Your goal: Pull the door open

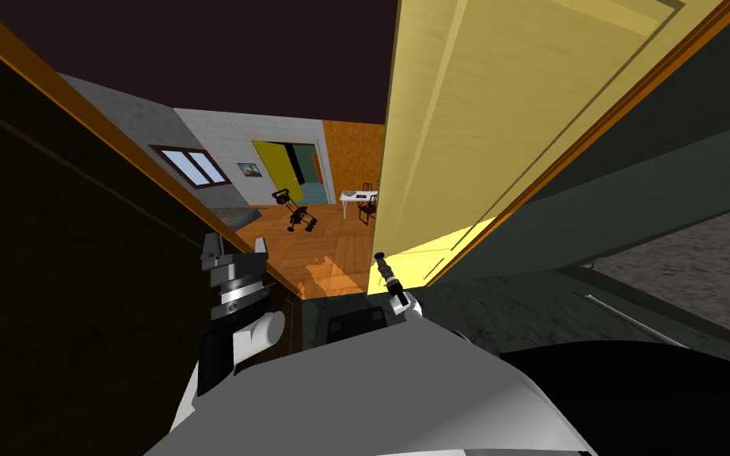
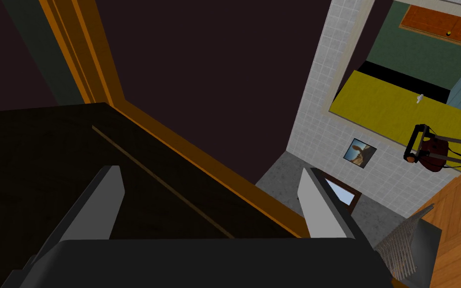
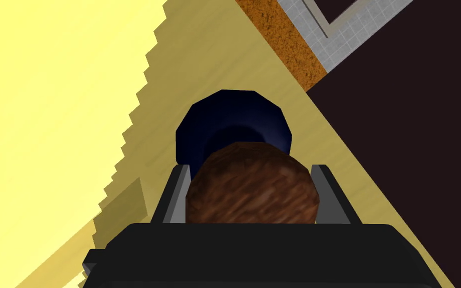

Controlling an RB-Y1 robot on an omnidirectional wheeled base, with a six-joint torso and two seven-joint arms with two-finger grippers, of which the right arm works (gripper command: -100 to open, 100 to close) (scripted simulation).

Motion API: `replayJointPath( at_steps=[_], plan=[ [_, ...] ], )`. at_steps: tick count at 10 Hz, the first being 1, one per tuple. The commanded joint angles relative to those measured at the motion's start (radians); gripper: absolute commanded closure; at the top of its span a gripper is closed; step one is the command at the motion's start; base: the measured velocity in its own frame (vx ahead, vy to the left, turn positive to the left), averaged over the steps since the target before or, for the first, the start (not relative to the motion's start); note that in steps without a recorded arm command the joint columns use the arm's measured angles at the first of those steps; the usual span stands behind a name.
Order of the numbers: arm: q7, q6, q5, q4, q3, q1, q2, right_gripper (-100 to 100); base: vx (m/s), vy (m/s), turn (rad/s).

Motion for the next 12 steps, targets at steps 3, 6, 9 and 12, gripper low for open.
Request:
replayJointPath(
  at_steps=[3, 6, 9, 12],
  plan=[
    [-0.093, -0.002, -0.02, 0.009, 0.004, -0.004, -0.003, 100, -0.024, -0.014, 0.074],
    [-0.172, -0.004, -0.038, 0.016, 0.006, -0.008, -0.009, 100, -0.019, -0.008, 0.055],
    [-0.239, -0.006, -0.058, 0.023, 0.009, -0.012, -0.014, 100, -0.023, -0.01, 0.069],
    [-0.298, -0.007, -0.068, 0.027, 0.01, -0.014, -0.017, 100, -0.021, -0.011, 0.045]
  ],
)
